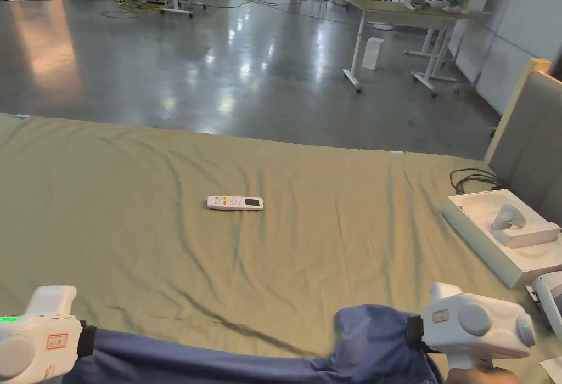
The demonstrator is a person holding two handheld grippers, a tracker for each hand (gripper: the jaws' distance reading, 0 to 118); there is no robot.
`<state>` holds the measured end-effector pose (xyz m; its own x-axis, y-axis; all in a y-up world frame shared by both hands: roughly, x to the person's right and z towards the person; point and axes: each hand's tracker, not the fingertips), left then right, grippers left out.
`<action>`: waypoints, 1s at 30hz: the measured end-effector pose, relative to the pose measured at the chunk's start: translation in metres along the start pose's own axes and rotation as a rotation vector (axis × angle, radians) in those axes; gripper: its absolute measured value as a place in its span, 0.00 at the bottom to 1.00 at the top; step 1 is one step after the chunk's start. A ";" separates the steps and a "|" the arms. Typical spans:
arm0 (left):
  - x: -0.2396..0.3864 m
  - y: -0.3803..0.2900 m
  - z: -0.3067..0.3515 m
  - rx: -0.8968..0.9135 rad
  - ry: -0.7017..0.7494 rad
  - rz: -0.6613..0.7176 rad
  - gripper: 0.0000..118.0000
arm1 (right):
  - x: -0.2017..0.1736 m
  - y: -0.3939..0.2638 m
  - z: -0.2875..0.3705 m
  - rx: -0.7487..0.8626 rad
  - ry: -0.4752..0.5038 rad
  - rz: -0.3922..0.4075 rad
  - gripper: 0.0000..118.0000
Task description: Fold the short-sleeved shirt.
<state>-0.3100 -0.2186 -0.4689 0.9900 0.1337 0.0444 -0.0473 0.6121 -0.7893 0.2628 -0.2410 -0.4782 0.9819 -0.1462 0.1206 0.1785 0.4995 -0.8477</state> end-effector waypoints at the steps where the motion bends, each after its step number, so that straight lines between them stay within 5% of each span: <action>1: -0.001 -0.001 0.006 0.011 -0.001 0.000 0.05 | -0.001 0.000 0.011 0.014 0.011 0.015 0.00; 12: -0.024 -0.033 0.068 0.058 -0.070 0.046 0.05 | -0.005 -0.056 0.118 0.140 0.051 0.067 0.00; 17: -0.034 -0.061 0.089 0.046 -0.098 0.048 0.05 | -0.009 -0.107 0.150 0.130 0.061 0.032 0.00; 30: -0.053 -0.138 0.094 -0.086 -0.126 0.056 0.05 | 0.013 -0.211 0.135 -0.051 -0.061 0.041 0.00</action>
<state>-0.3687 -0.2370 -0.3050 0.9614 0.2657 0.0710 -0.0850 0.5328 -0.8420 0.2469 -0.2329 -0.2284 0.9906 -0.0739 0.1153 0.1364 0.4592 -0.8778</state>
